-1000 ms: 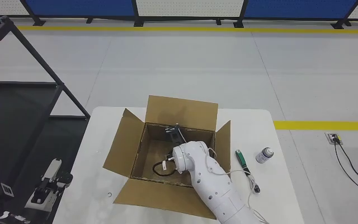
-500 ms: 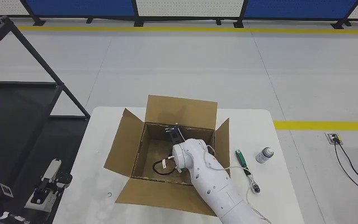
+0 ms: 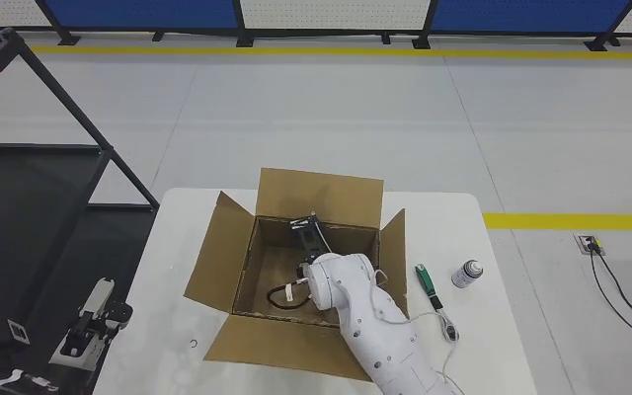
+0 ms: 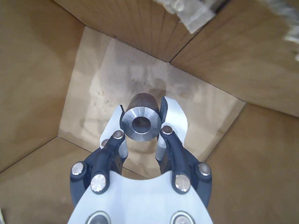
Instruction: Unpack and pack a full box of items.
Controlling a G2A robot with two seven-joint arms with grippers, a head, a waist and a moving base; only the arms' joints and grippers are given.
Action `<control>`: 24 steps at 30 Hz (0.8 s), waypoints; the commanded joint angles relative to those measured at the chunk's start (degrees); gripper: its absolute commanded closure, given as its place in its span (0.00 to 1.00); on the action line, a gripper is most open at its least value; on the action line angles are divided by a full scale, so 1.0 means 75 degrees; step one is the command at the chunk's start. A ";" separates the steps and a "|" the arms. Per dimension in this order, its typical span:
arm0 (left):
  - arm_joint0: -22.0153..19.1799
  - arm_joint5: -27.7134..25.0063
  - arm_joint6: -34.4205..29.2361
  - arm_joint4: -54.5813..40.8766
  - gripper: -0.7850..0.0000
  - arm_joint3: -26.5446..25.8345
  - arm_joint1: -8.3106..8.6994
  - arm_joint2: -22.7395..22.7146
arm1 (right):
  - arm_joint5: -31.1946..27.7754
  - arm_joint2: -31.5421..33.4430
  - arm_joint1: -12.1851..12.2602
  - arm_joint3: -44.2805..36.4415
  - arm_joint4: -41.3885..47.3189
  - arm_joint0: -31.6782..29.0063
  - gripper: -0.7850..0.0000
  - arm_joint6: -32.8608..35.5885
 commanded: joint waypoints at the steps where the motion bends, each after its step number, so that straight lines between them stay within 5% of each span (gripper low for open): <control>1: -0.0057 0.0029 -0.0029 0.0039 0.00 0.0003 0.0006 0.0051 | -0.0125 0.0086 0.0075 -0.1001 -0.0252 -0.0423 1.00 0.0106; 10: -0.0243 0.0093 -0.0102 0.0135 0.00 0.0016 0.0026 0.0239 | -0.0386 0.0068 0.0278 -0.4285 -0.1364 -0.2083 1.00 -0.0040; 24: -0.0206 0.0051 -0.0153 0.0121 0.00 0.0017 0.0032 0.0284 | -0.0386 0.0068 0.0278 -0.4285 -0.1364 -0.2083 1.00 -0.0040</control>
